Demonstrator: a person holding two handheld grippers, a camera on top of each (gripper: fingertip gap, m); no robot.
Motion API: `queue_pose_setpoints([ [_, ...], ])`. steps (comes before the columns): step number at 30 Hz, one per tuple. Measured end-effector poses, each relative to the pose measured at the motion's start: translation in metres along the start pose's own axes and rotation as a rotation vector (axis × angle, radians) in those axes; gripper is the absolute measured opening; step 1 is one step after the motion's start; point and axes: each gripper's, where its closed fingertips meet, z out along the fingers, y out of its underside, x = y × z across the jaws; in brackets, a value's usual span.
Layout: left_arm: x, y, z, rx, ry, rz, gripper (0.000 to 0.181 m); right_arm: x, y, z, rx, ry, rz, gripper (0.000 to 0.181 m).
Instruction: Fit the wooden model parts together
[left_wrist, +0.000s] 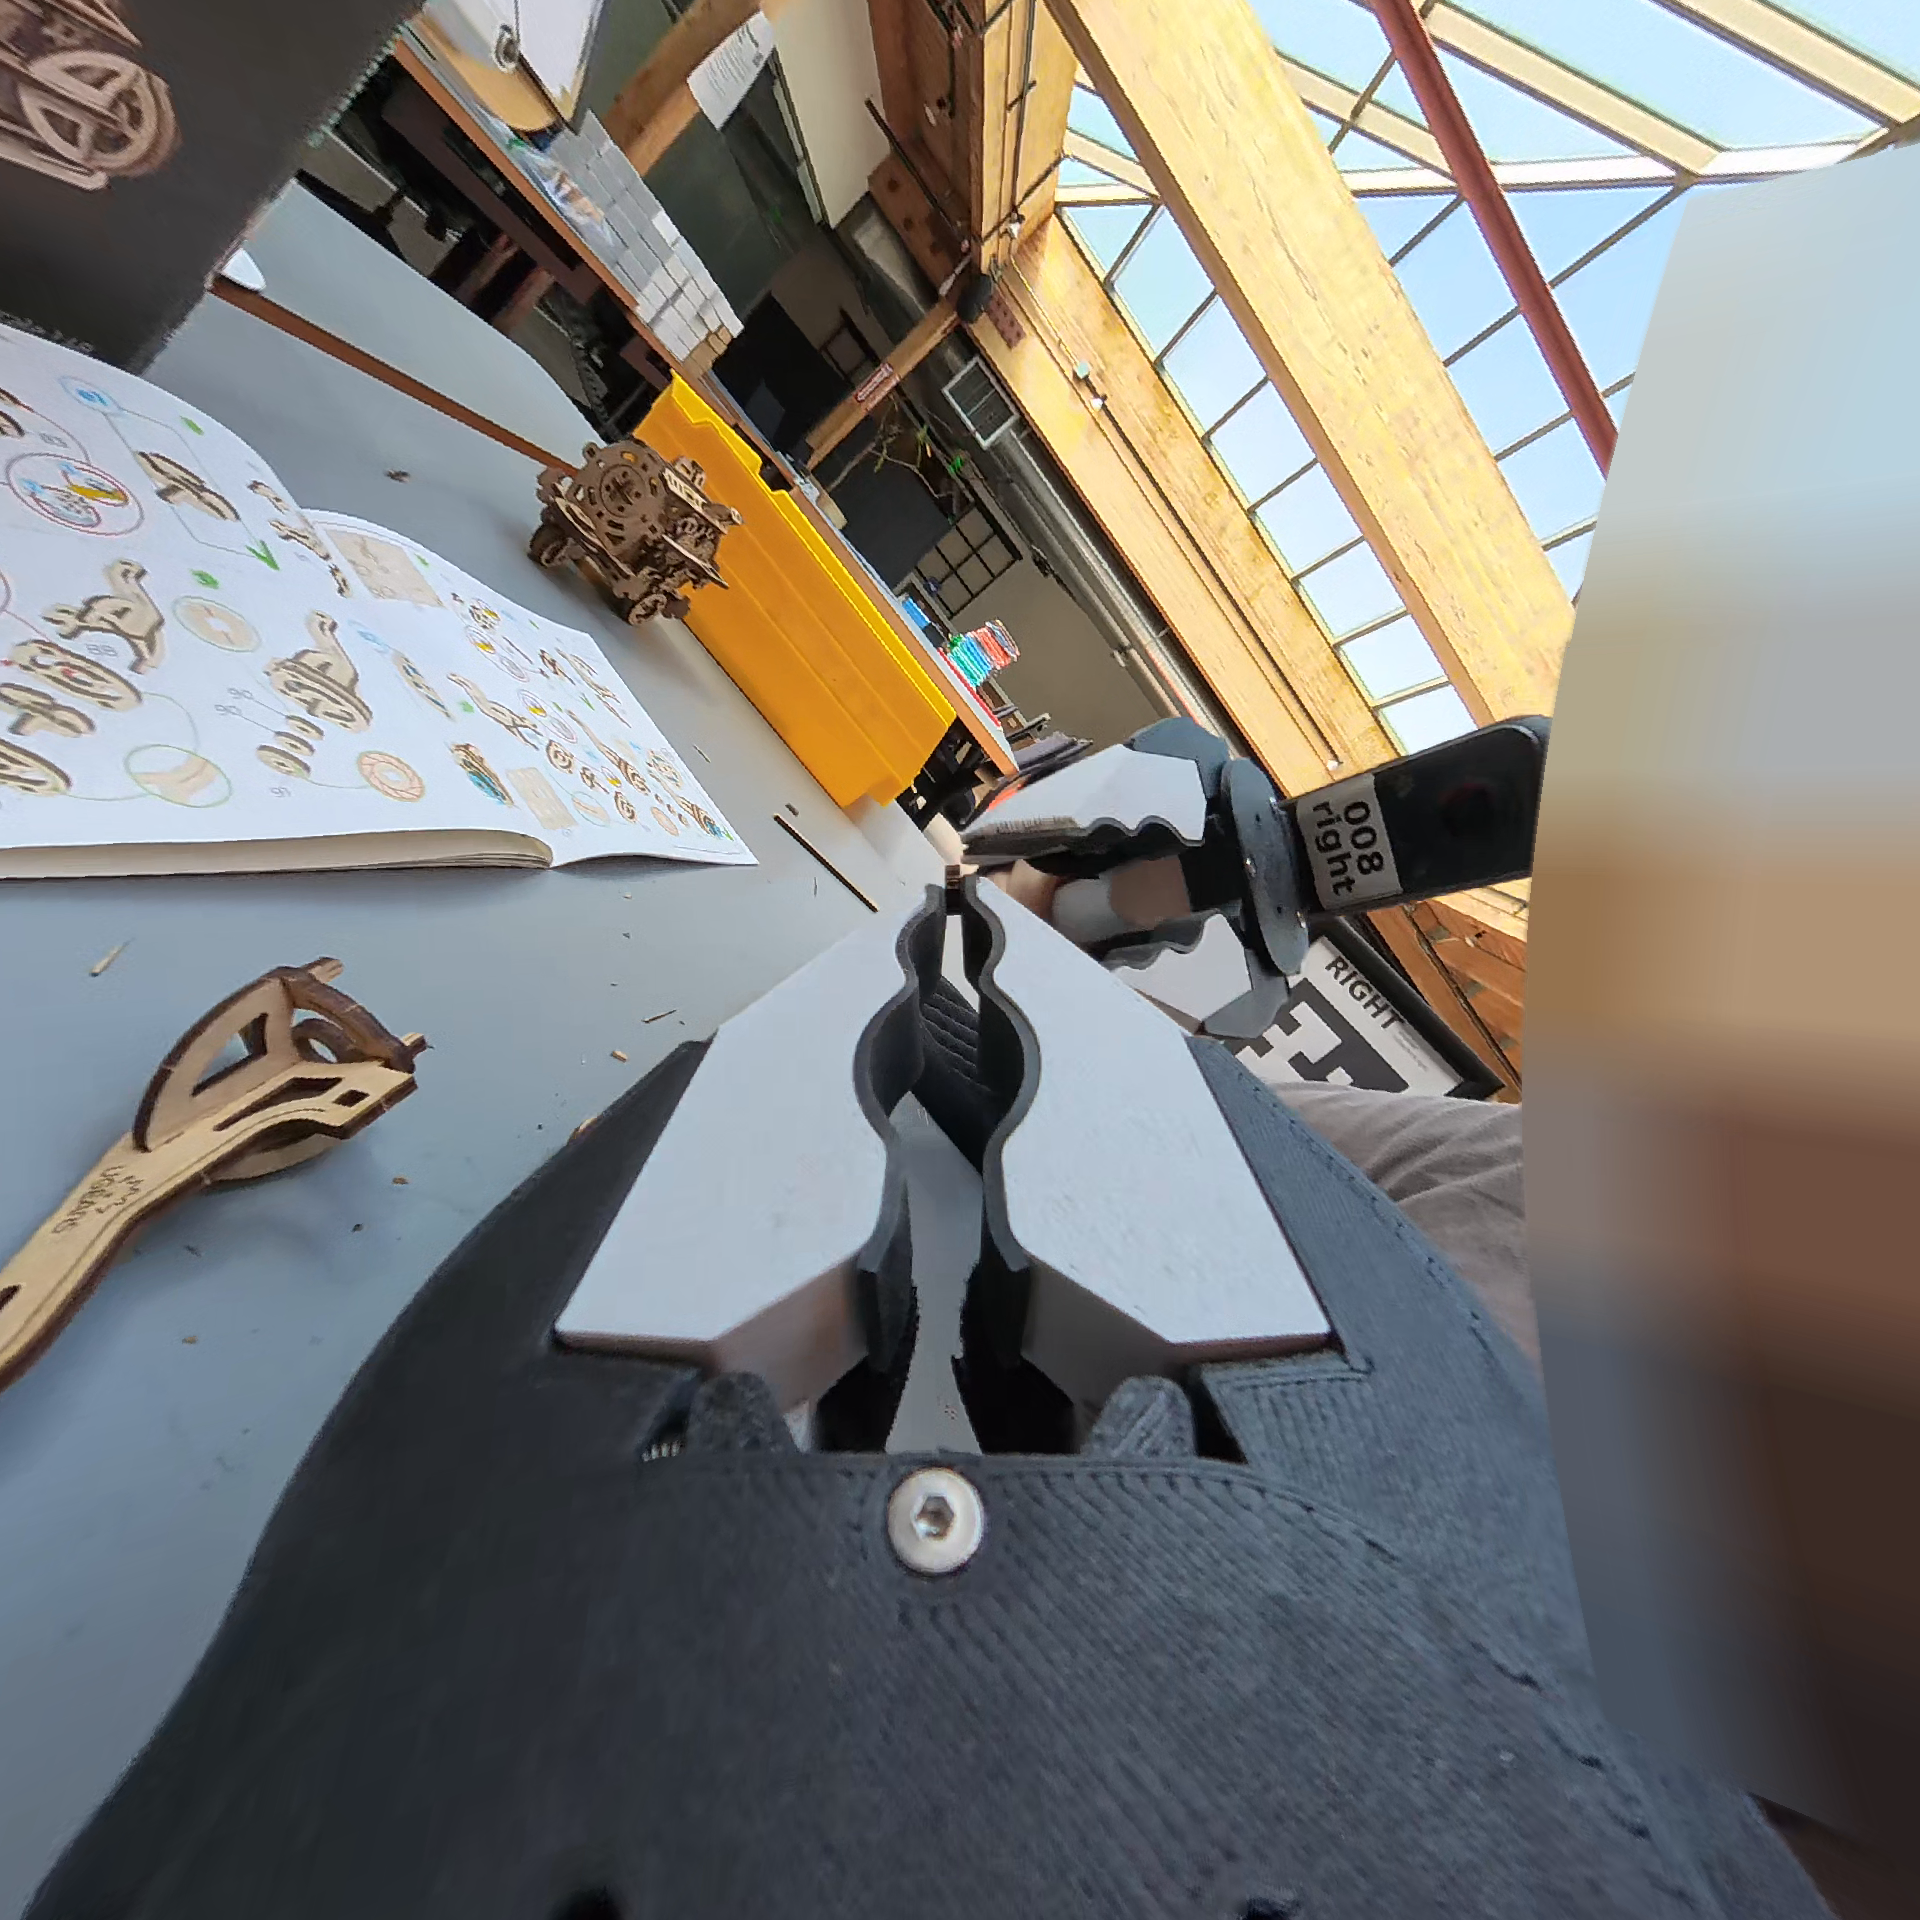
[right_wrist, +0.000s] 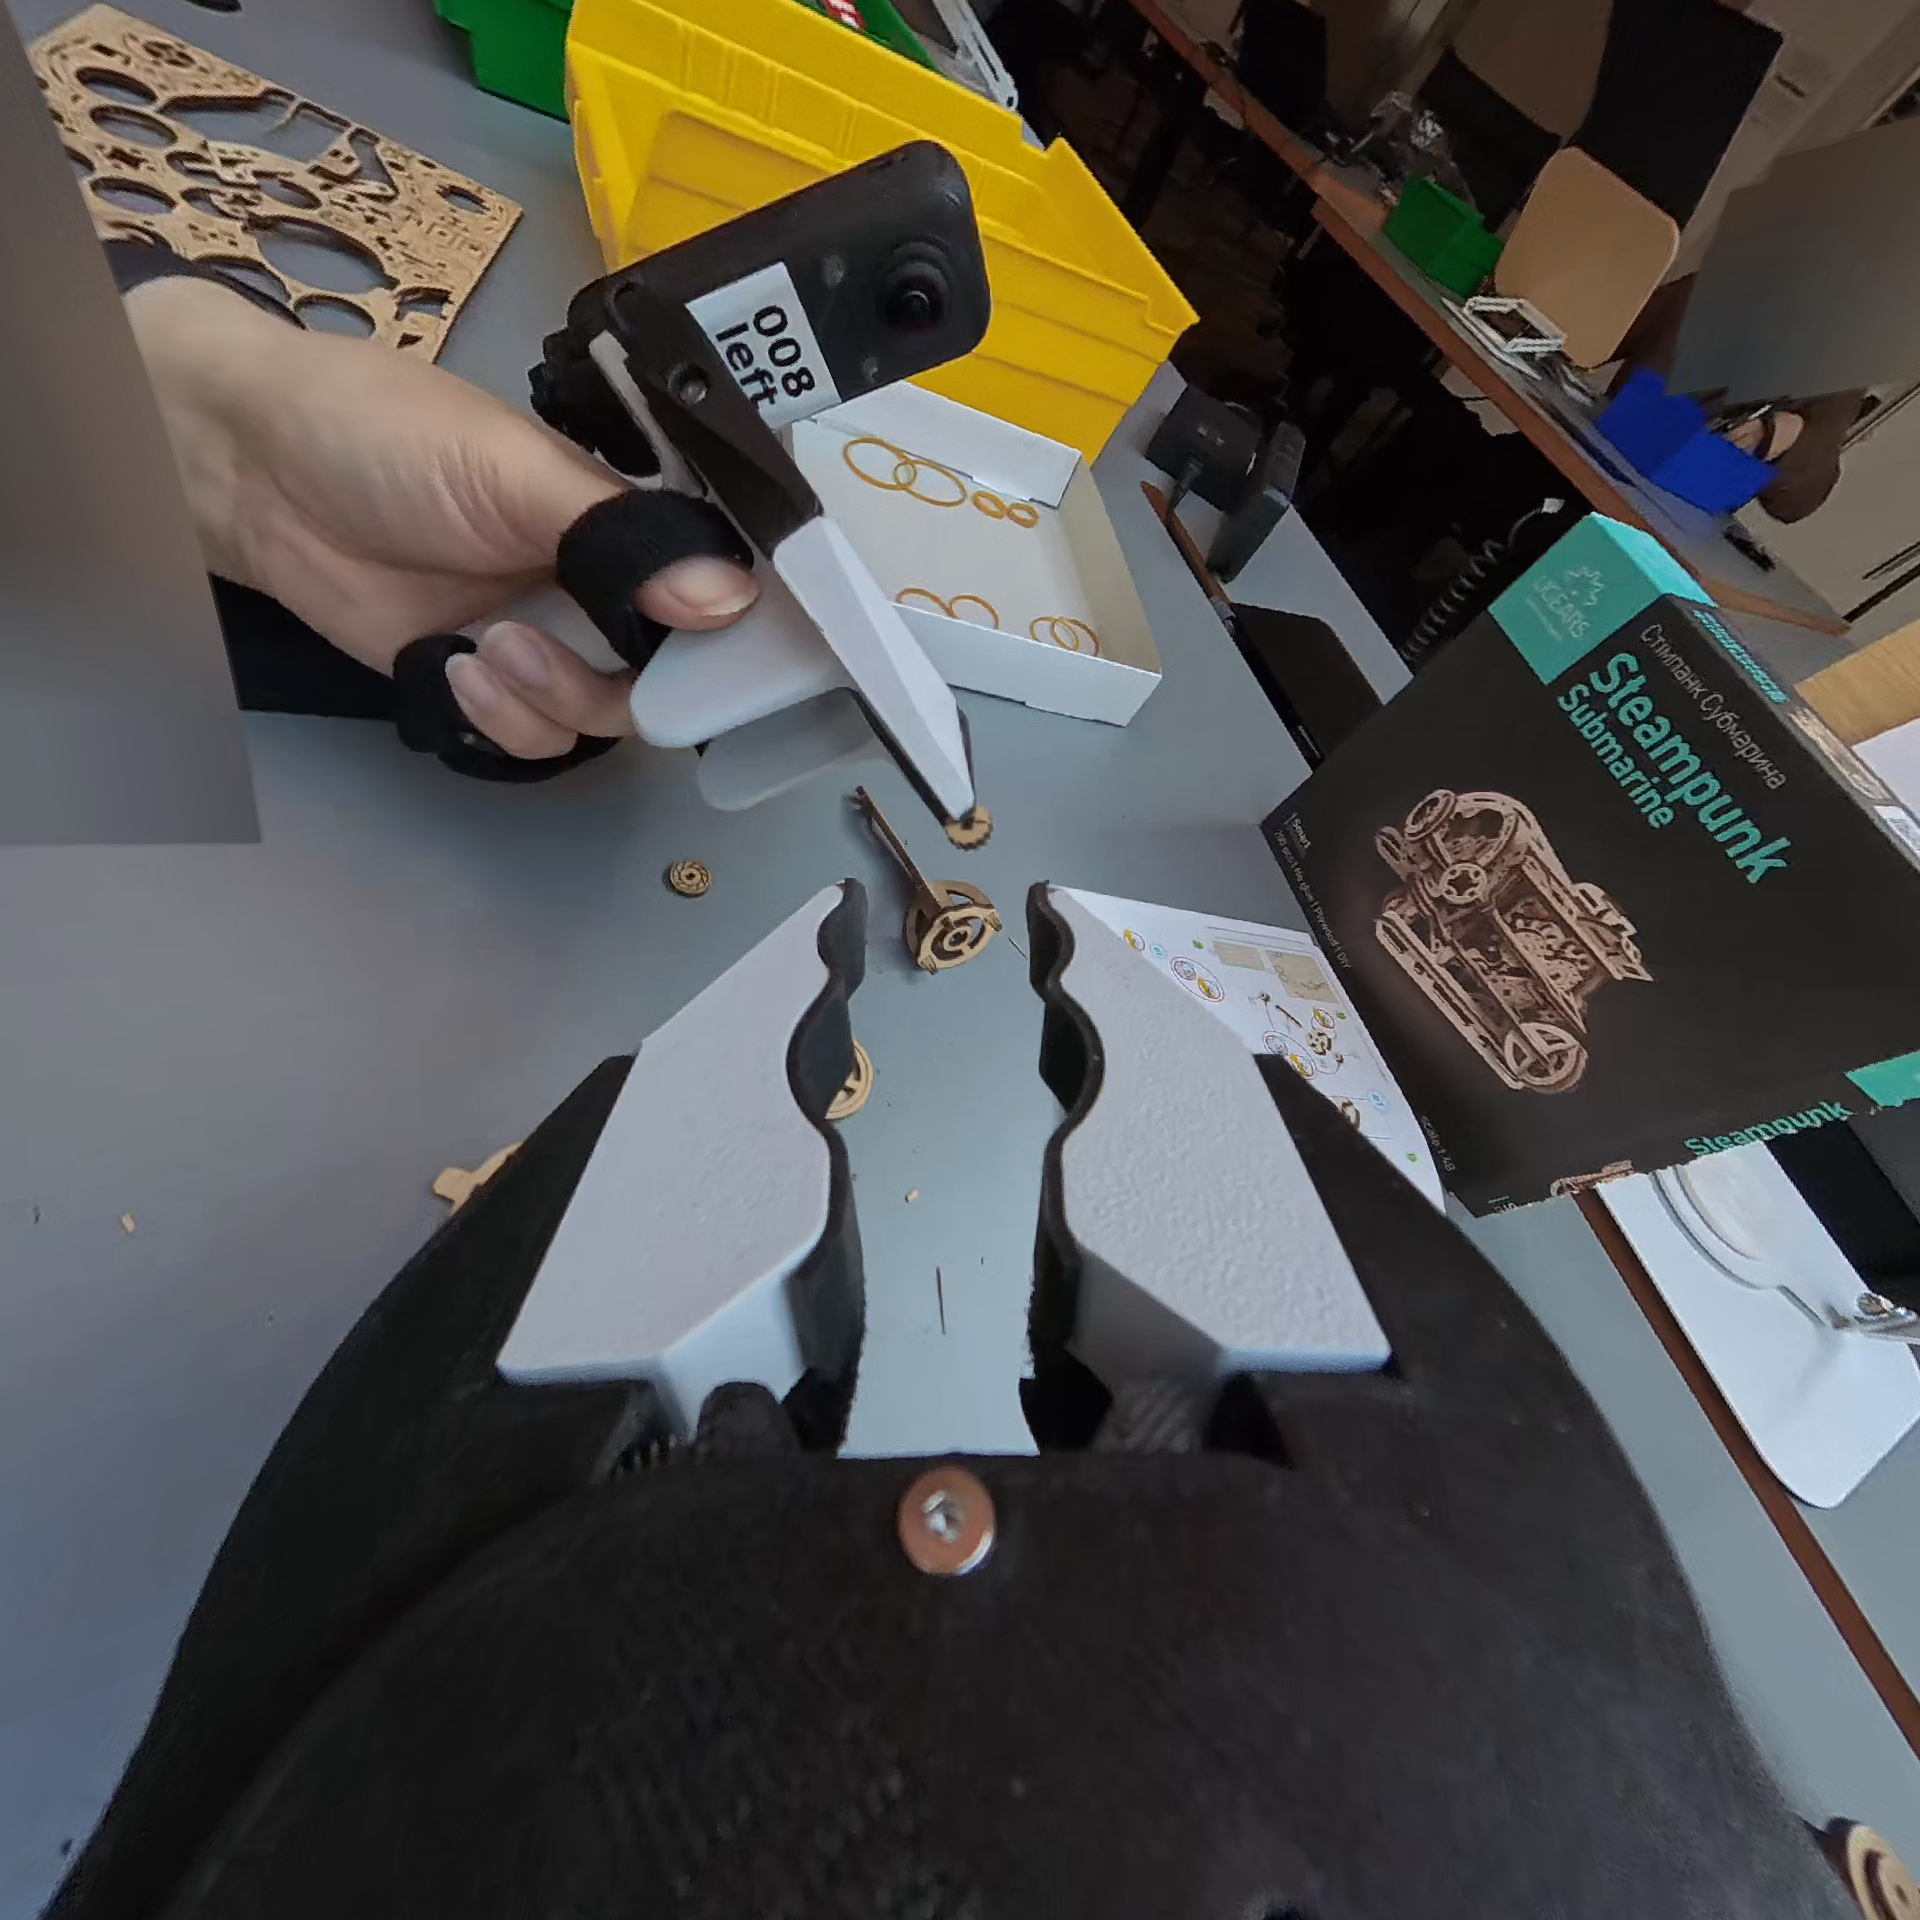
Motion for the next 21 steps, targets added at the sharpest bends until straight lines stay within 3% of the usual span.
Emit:
queue_pose_setpoints([
  [5,0.0006,0.0050,0.0046,-0.004,-0.034,0.038,0.000,0.0002,-0.0057,0.0084,-0.015,0.109,-0.025,0.029],
  [13,0.0029,0.0065,0.0072,-0.003,-0.042,0.063,0.000,0.0036,0.0009,0.0095,-0.059,0.150,-0.073,0.008],
  [21,0.0028,0.0093,0.0079,-0.023,-0.041,0.063,0.000,0.0020,0.0014,0.0093,-0.064,0.161,-0.144,0.009],
])
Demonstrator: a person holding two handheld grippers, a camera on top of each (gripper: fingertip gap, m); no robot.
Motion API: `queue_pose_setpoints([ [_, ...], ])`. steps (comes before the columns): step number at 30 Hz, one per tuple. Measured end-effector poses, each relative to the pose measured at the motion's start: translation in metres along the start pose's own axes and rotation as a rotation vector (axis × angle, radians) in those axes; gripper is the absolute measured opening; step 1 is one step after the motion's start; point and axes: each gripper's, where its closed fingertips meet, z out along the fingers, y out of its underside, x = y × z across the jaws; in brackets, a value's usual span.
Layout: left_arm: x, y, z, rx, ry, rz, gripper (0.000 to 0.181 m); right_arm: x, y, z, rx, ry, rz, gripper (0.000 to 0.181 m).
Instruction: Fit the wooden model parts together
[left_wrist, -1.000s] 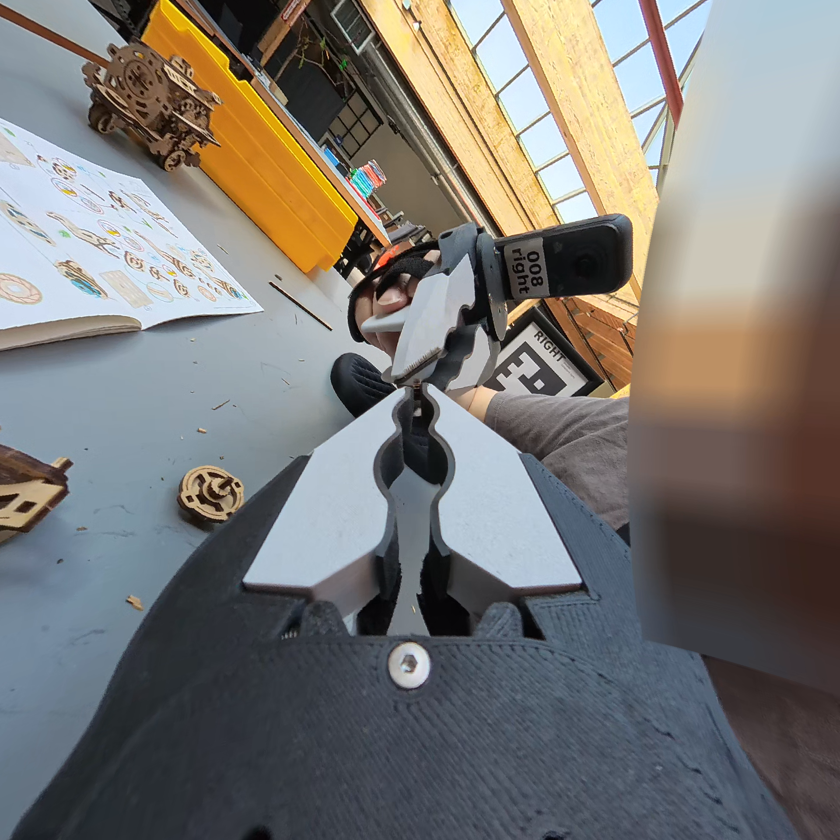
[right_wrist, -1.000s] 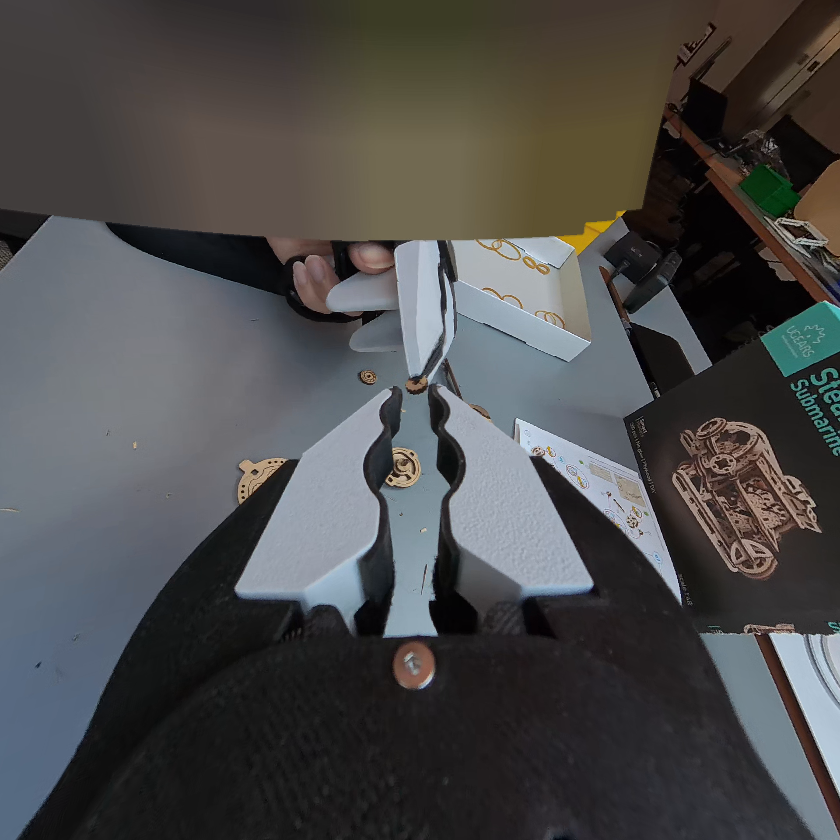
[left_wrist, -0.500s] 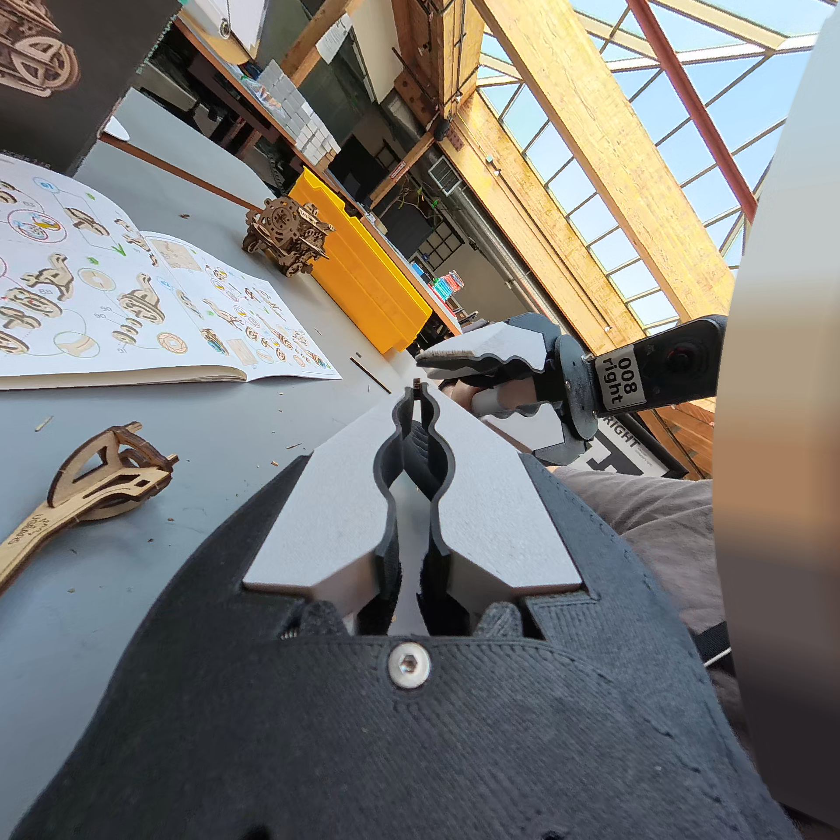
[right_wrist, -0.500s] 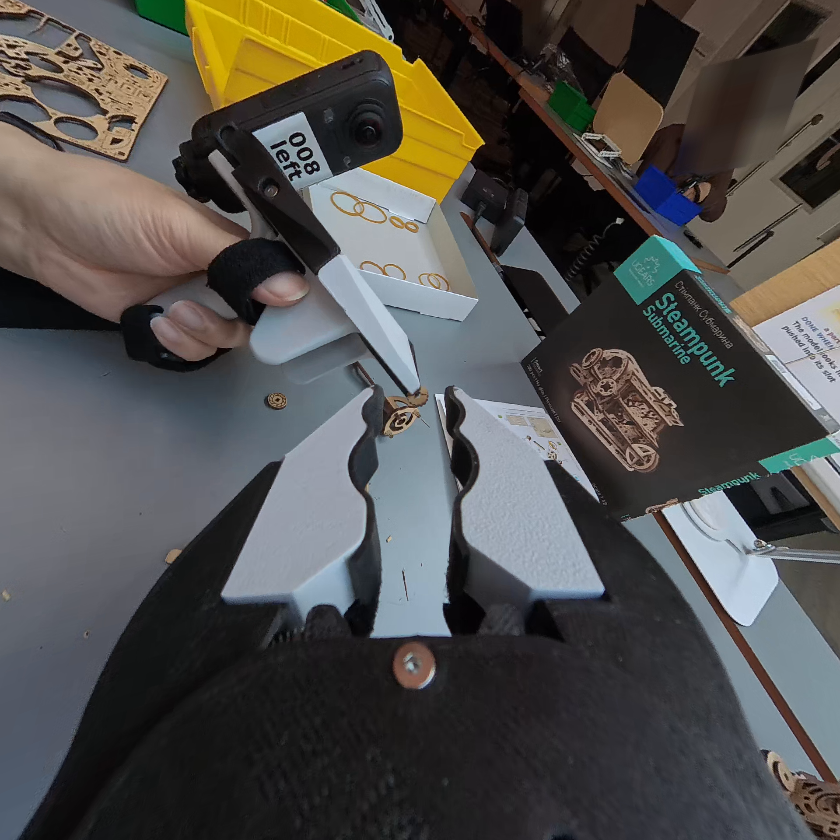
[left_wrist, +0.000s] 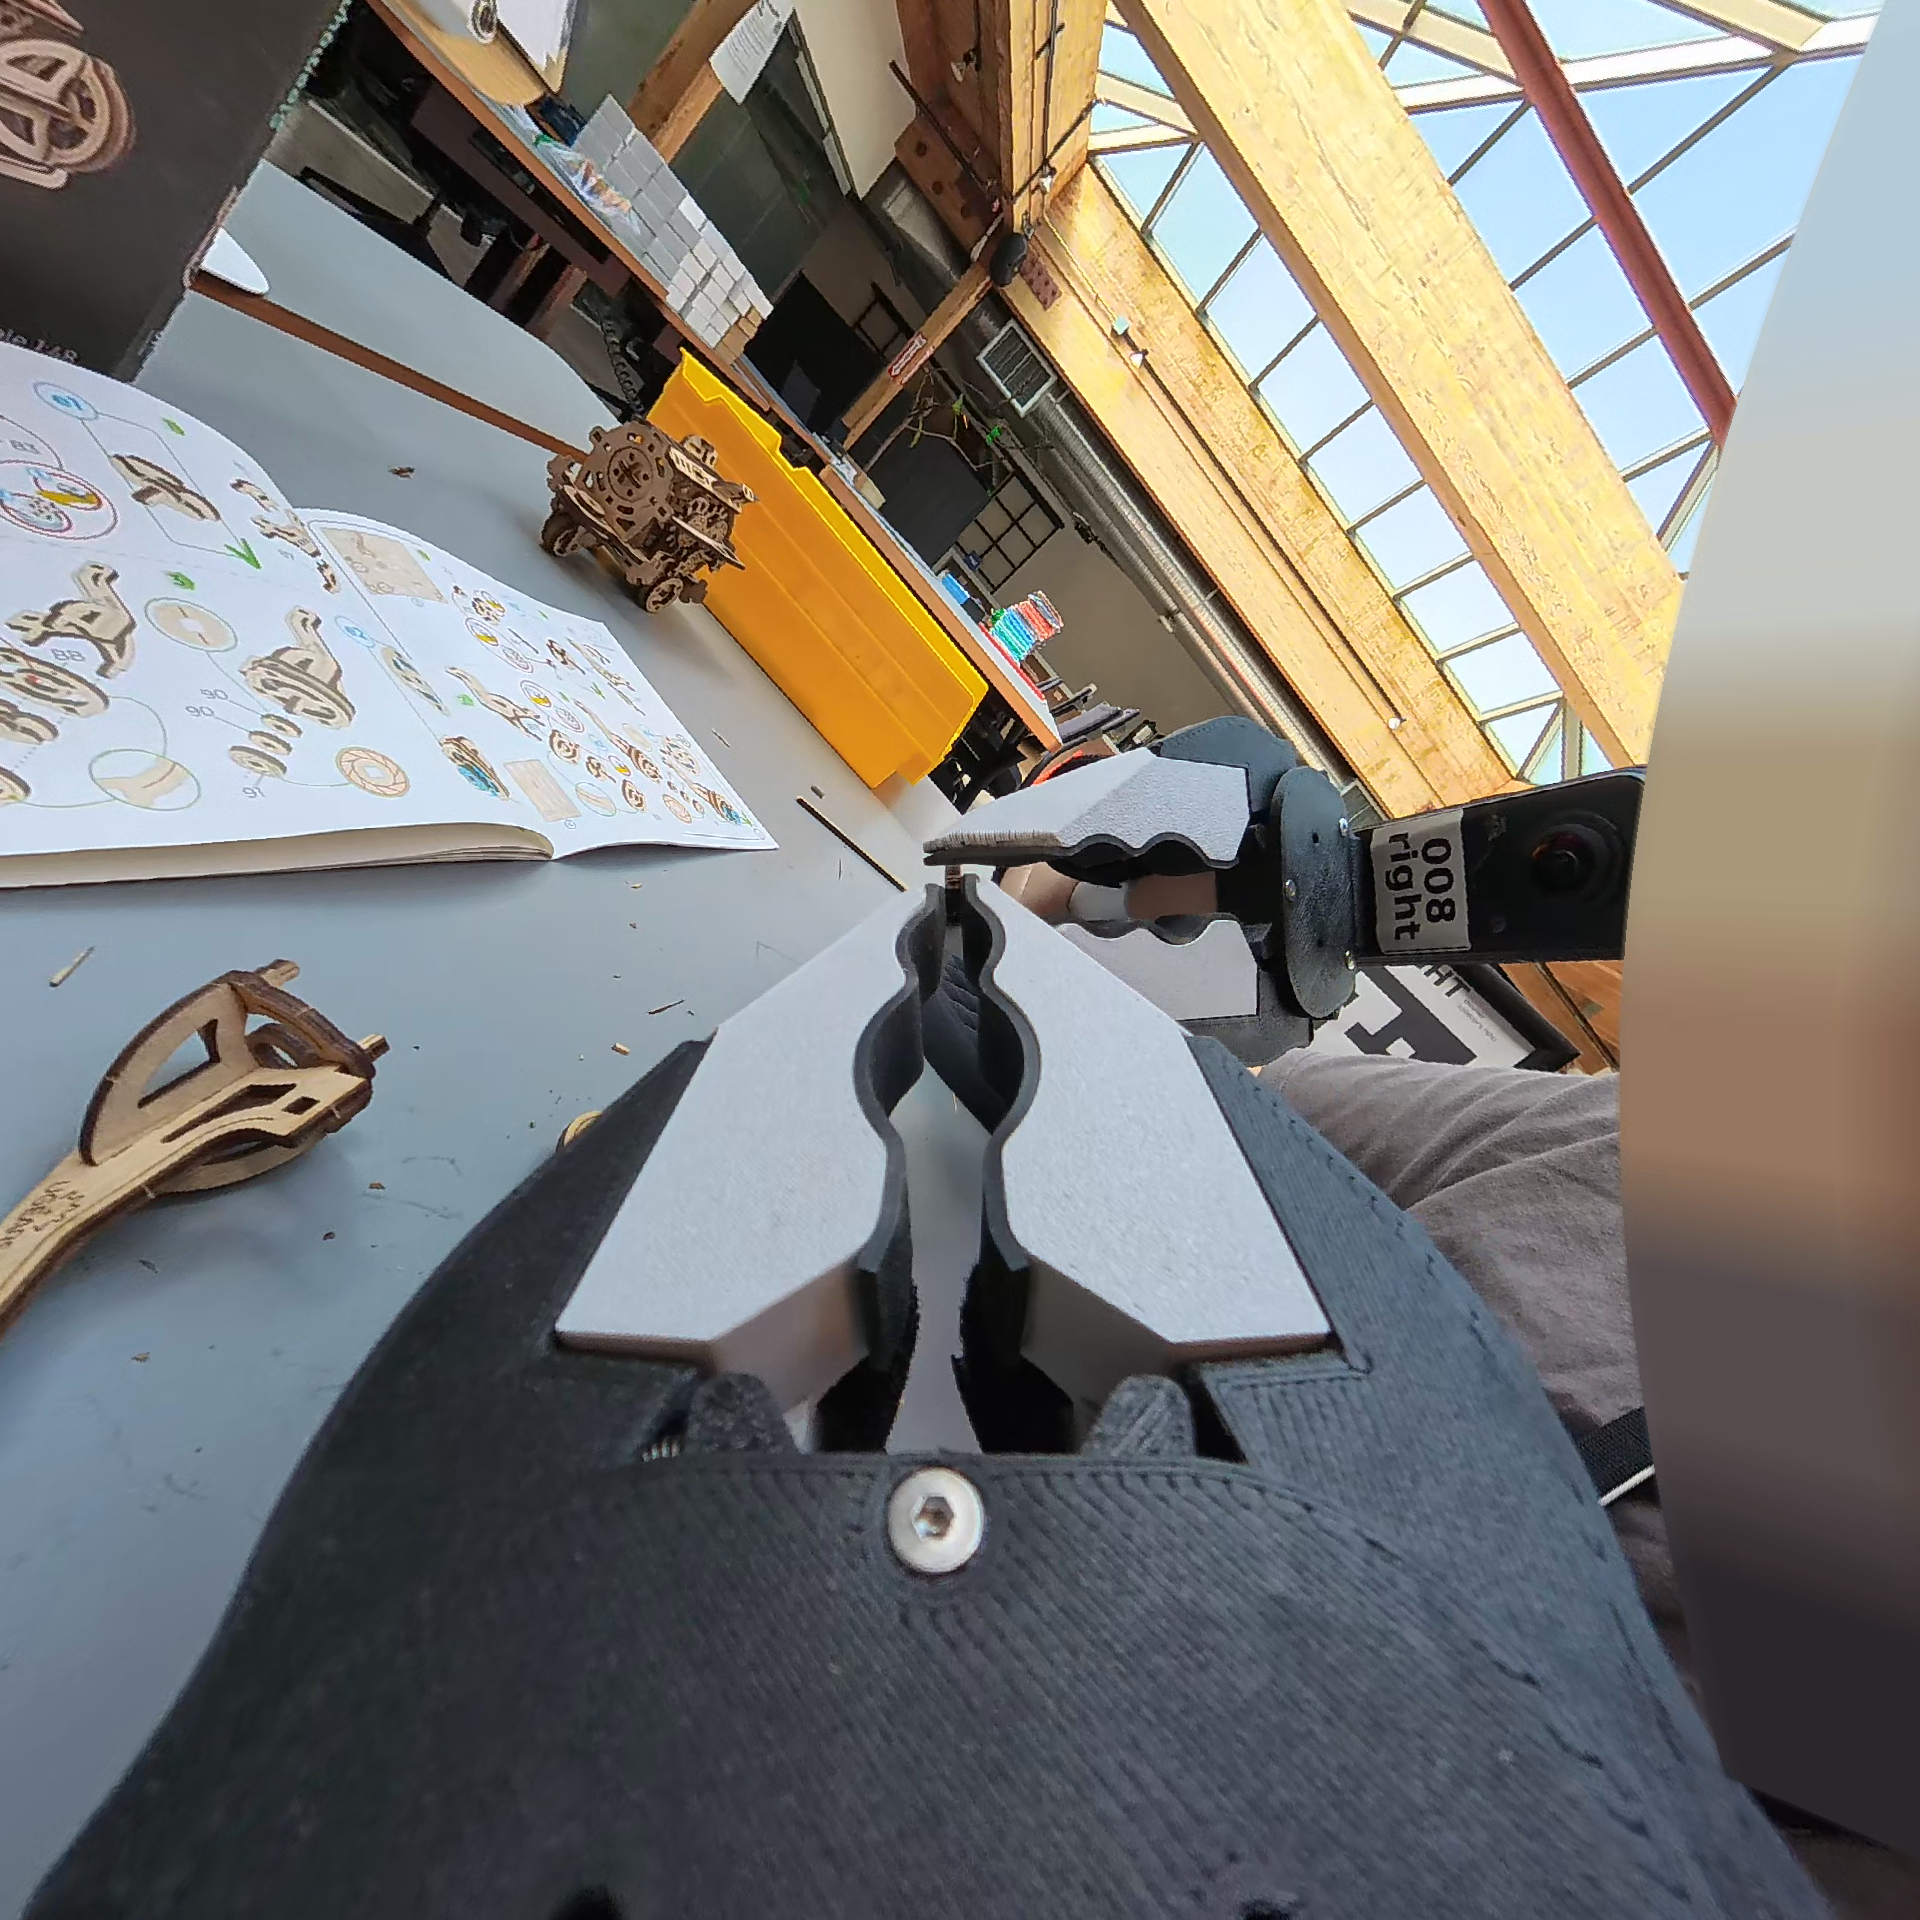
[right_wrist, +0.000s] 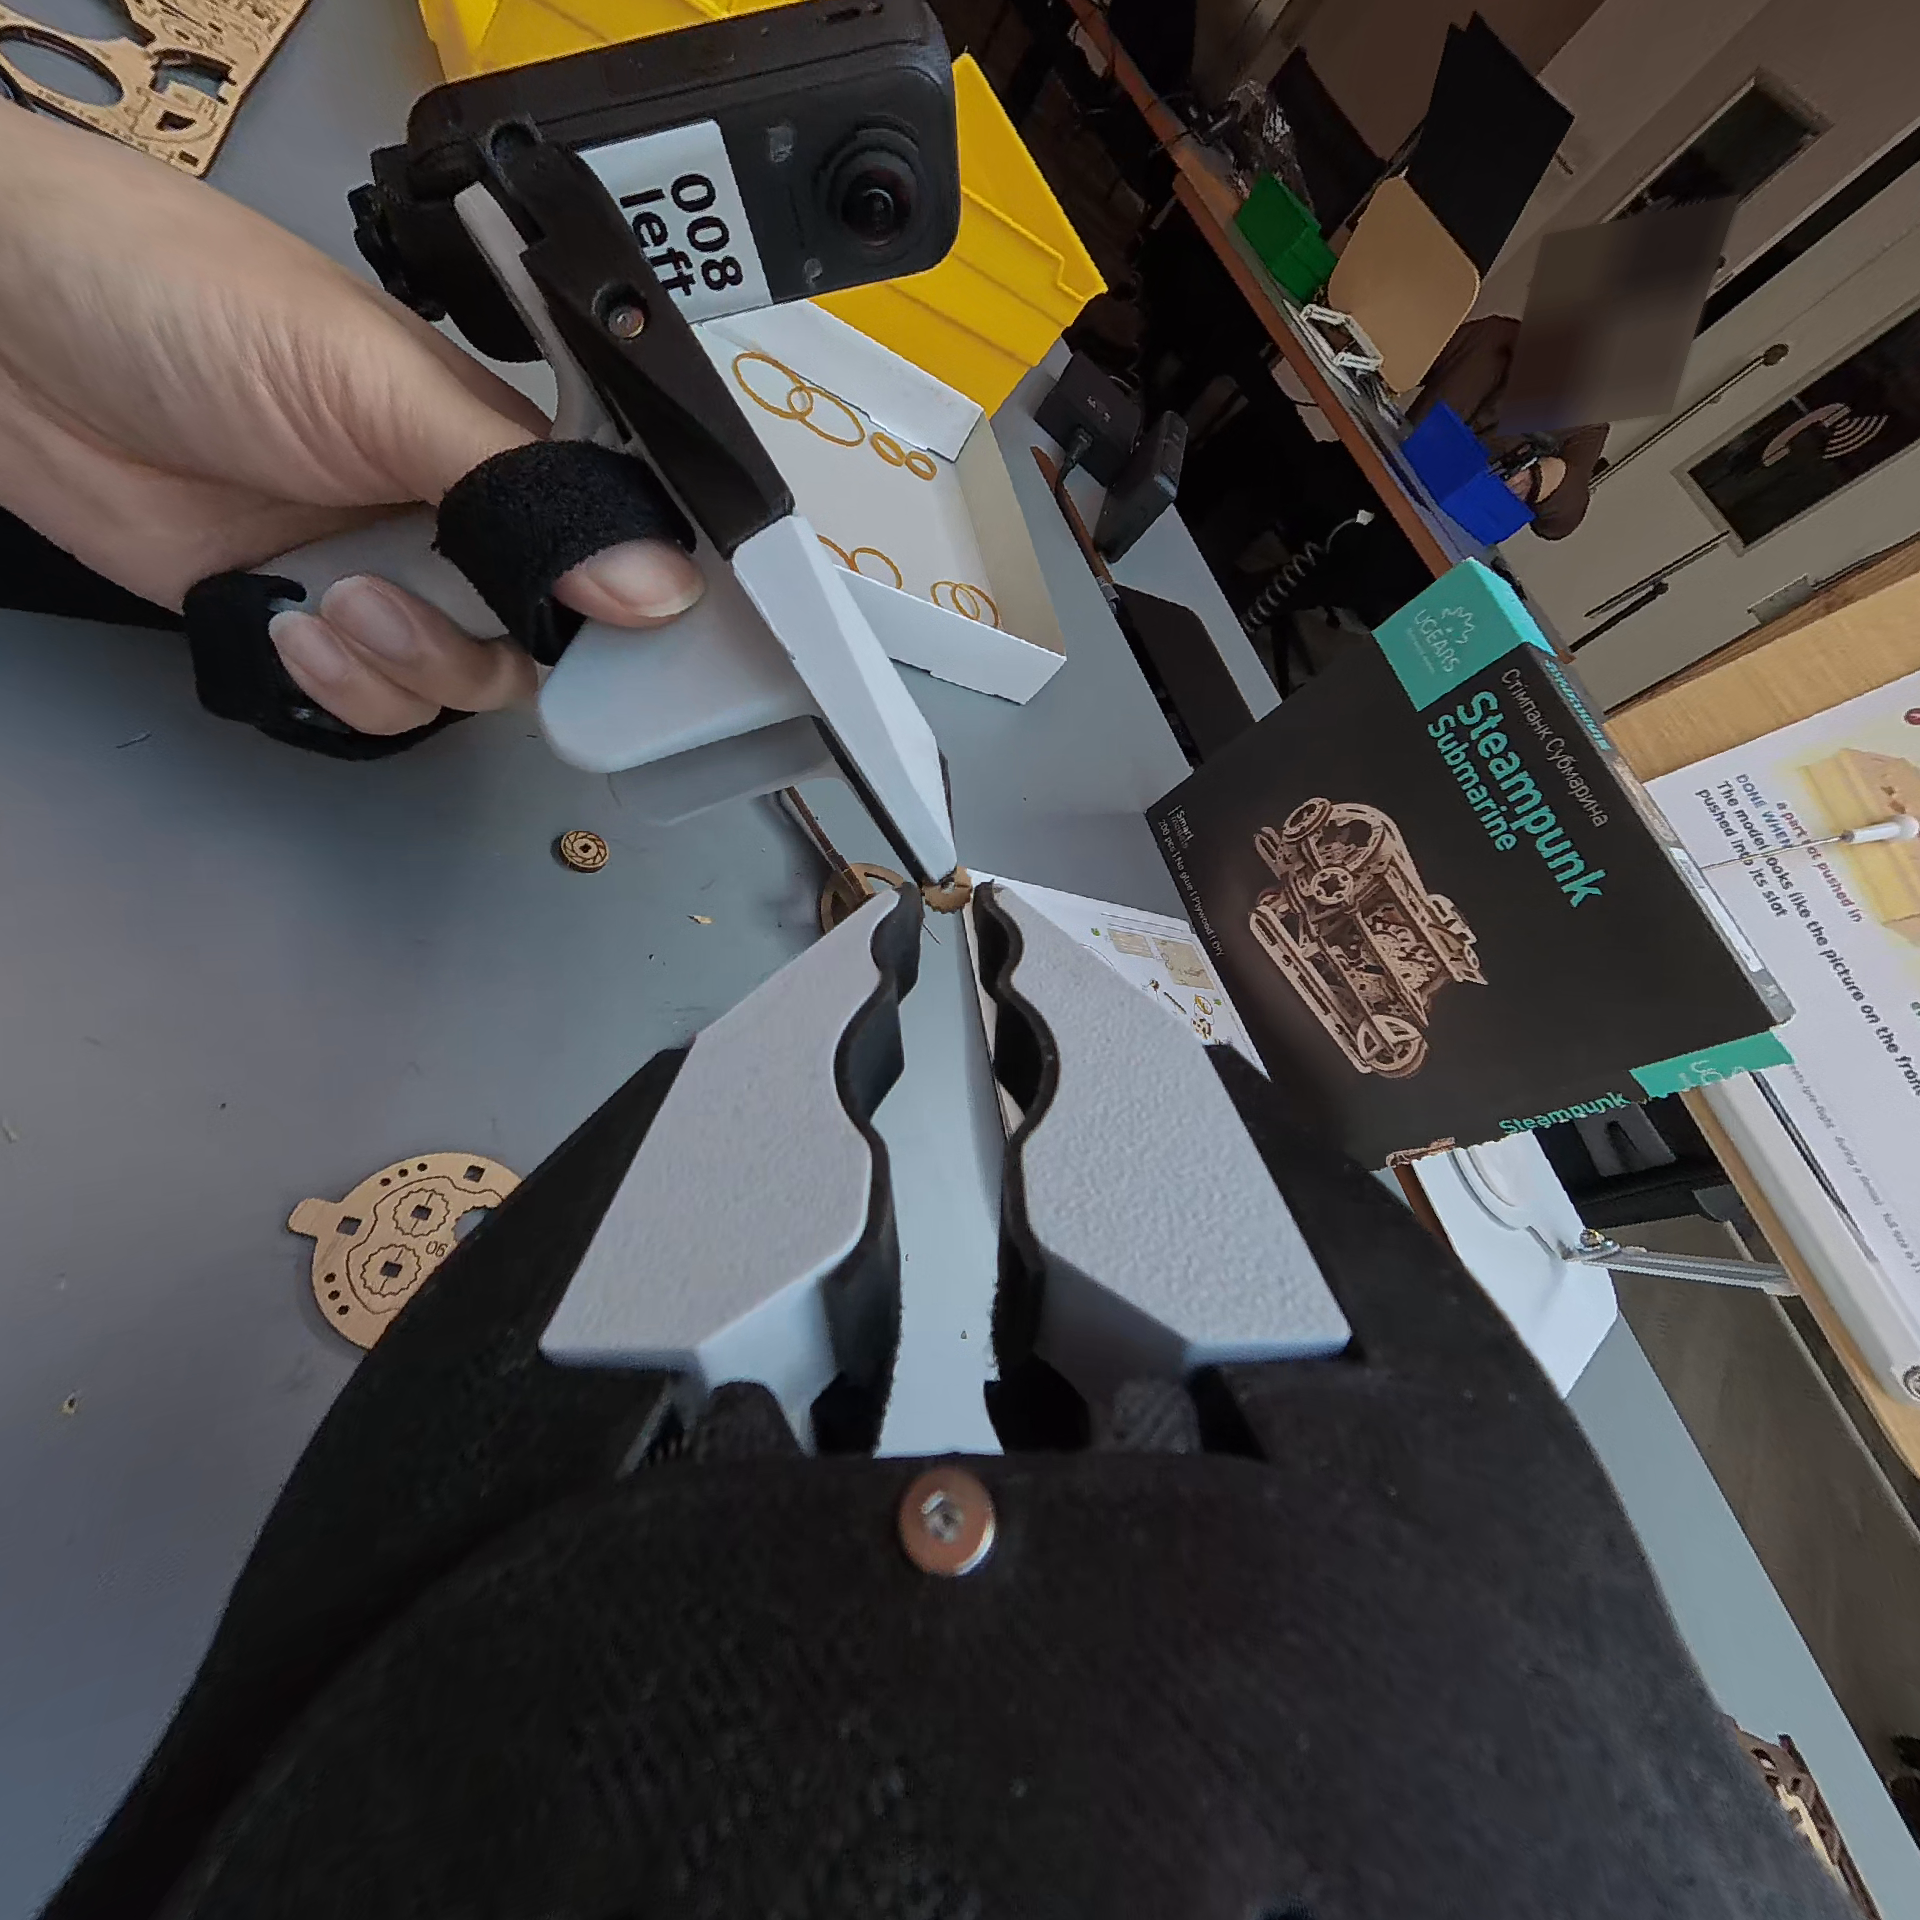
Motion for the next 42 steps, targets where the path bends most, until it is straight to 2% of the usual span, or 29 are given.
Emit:
queue_pose_setpoints([
  [13,-0.004,0.006,0.002,-0.040,-0.020,0.024,0.001,-0.005,0.006,0.001,-0.023,-0.017,-0.041,0.008],
  [15,0.000,0.007,0.002,-0.062,0.003,0.041,0.005,-0.005,0.006,-0.001,-0.014,-0.034,-0.032,0.008],
  [18,0.003,-0.003,-0.004,-0.056,-0.015,0.174,0.013,0.015,0.012,-0.008,-0.007,0.024,-0.031,0.008],
  [21,0.004,-0.021,-0.017,-0.014,-0.090,0.390,0.017,0.055,0.026,-0.022,0.051,0.163,-0.032,0.008],
  [23,0.002,-0.033,-0.026,0.014,-0.155,0.529,0.022,0.078,0.046,-0.032,0.080,0.266,-0.062,0.008],
  [26,-0.009,-0.047,-0.038,0.051,-0.271,0.686,0.028,0.097,0.083,-0.034,0.022,0.324,-0.085,0.008],
  [28,-0.013,-0.056,-0.045,0.089,-0.323,0.745,0.031,0.100,0.090,-0.032,0.029,0.290,0.006,0.008],
  [31,-0.014,-0.064,-0.051,0.124,-0.357,0.782,0.036,0.097,0.083,-0.033,0.100,0.250,0.108,0.008],
  [38,-0.011,-0.066,-0.052,0.159,-0.351,0.785,0.052,0.086,0.082,-0.028,0.106,0.210,0.103,0.008],
  [42,-0.013,-0.068,-0.053,0.161,-0.359,0.768,0.054,0.087,0.082,-0.028,0.125,0.196,0.142,0.008],
])
